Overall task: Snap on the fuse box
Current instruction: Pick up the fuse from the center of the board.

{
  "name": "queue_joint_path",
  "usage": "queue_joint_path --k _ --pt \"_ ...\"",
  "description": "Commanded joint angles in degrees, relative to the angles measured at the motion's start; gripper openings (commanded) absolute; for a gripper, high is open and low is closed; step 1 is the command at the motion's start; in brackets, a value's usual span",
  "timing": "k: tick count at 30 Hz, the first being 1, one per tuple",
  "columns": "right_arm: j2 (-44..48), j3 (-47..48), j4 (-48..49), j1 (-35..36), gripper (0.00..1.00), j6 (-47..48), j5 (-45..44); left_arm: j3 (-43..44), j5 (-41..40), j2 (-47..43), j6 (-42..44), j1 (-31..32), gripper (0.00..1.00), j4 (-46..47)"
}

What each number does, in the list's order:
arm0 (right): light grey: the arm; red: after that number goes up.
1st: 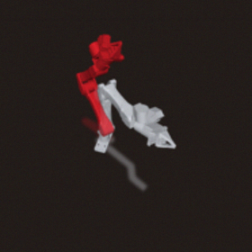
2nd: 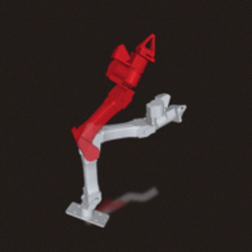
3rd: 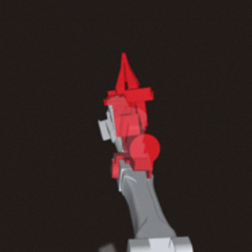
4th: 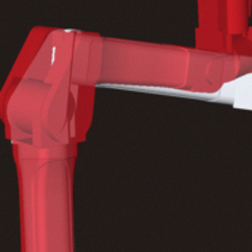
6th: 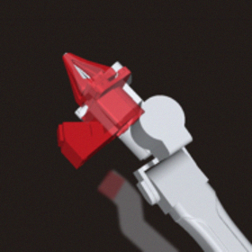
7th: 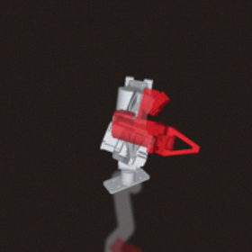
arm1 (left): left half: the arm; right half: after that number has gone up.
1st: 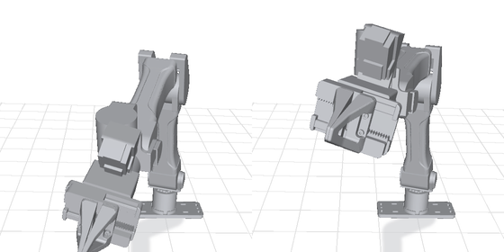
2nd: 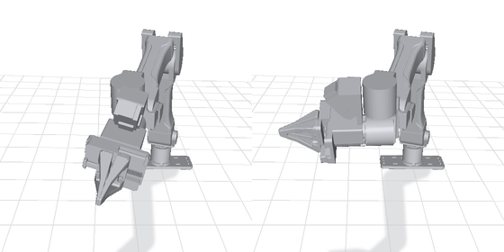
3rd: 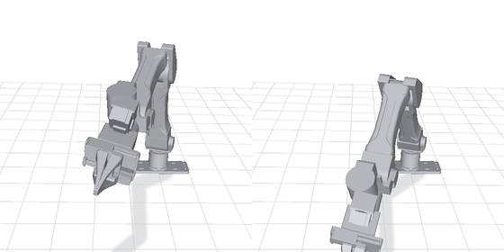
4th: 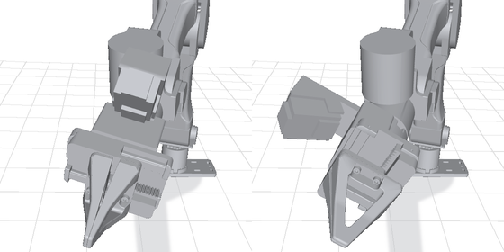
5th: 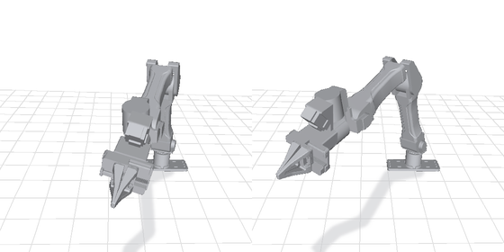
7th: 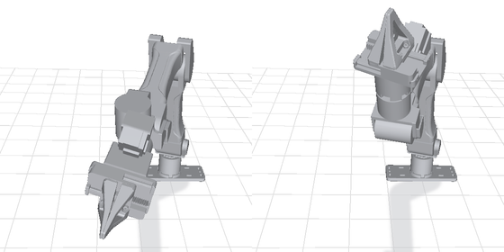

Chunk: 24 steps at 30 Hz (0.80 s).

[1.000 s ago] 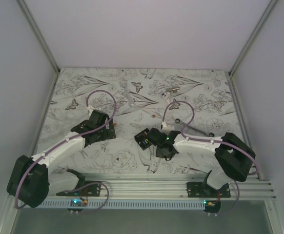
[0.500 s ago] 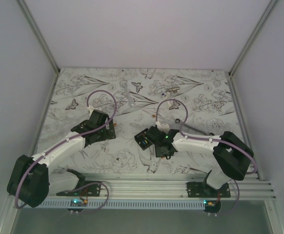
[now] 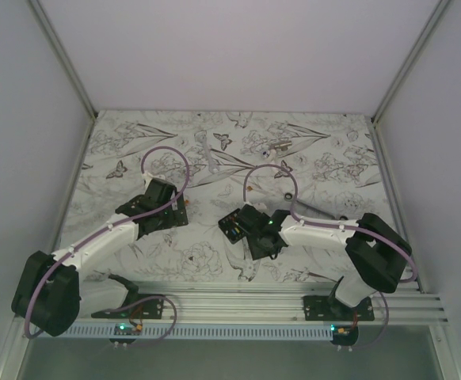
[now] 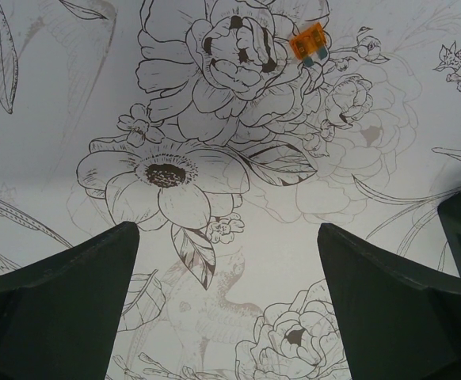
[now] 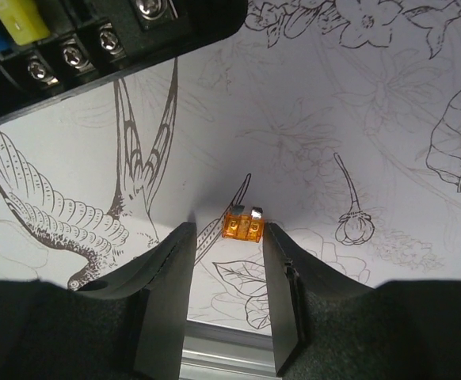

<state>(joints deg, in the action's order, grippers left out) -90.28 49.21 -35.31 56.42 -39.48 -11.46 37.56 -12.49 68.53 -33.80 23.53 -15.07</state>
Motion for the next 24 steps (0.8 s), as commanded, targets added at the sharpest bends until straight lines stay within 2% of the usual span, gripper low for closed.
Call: queue_joint_path --k 1,12,19,24 --pt "-0.46 0.1 -0.67 -0.26 0.45 2.22 1.88 1.08 0.03 0.24 0.72 0.08 1.0 -1.41" --pt "-2.2 -0.15 -1.58 -0.26 0.43 -2.98 -3.58 1.13 0.14 0.57 0.65 0.11 1.0 -1.41" --pt "-2.15 -1.25 -1.85 -0.26 0.37 -5.16 -2.83 1.21 0.45 0.52 0.65 0.11 1.0 -1.45" --pt "-1.44 -1.87 -2.69 -0.11 0.36 -6.35 -1.99 1.12 0.45 0.3 0.63 0.16 1.0 -1.45"
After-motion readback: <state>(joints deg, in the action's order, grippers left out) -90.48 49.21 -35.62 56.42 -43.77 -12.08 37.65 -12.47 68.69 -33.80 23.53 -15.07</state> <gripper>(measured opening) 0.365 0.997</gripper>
